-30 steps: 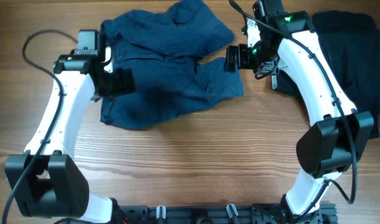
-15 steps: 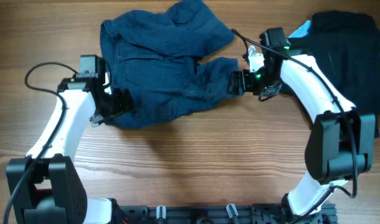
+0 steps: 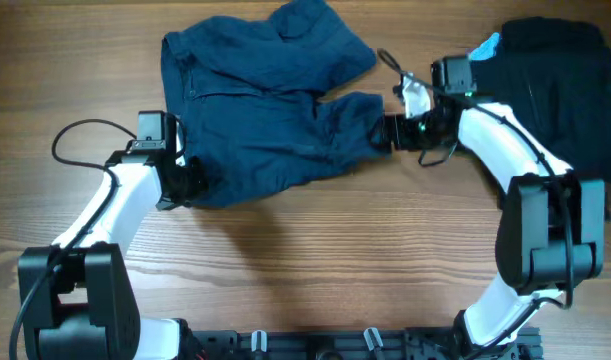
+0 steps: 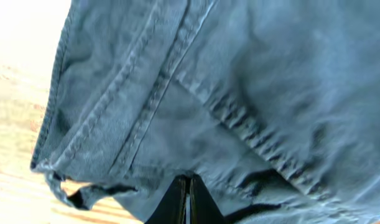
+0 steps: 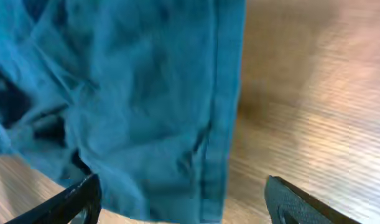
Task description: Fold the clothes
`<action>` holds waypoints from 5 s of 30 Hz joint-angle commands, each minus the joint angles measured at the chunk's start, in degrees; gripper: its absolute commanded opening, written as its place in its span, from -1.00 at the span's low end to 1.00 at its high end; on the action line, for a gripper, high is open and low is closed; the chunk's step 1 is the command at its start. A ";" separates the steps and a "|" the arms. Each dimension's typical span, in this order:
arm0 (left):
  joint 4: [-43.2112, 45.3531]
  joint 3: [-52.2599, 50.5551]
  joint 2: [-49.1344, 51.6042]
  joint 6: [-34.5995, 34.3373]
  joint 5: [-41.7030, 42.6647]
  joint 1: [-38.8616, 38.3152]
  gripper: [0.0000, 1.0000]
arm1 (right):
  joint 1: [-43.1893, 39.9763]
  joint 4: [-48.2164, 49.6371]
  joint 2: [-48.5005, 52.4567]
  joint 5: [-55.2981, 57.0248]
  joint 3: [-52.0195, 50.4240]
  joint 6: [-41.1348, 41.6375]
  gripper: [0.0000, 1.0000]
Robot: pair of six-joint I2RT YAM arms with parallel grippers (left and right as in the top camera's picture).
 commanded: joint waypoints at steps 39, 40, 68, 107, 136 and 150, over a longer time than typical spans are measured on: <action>-0.72 -0.37 -0.22 4.96 12.48 -1.40 -0.92 | -0.20 -31.01 -4.87 9.31 11.26 6.29 0.49; -0.90 -0.37 -0.22 5.86 12.46 -2.05 -0.92 | 0.28 -30.10 -4.87 9.27 11.23 6.08 0.43; 16.37 -10.01 -0.11 -6.29 3.58 -2.43 -0.92 | 18.62 -6.82 7.19 10.38 0.90 17.51 -0.91; 30.16 -8.66 -9.35 4.87 9.70 -6.08 -0.92 | 15.43 -8.39 7.48 19.89 32.81 8.22 0.51; 18.64 -9.46 3.23 2.45 2.23 -9.84 -0.92 | -1.01 -6.36 25.46 9.18 32.63 13.79 0.15; 22.03 -9.46 14.16 -10.51 0.55 -9.77 -0.92 | -5.60 -11.87 25.29 14.49 32.65 22.27 -0.91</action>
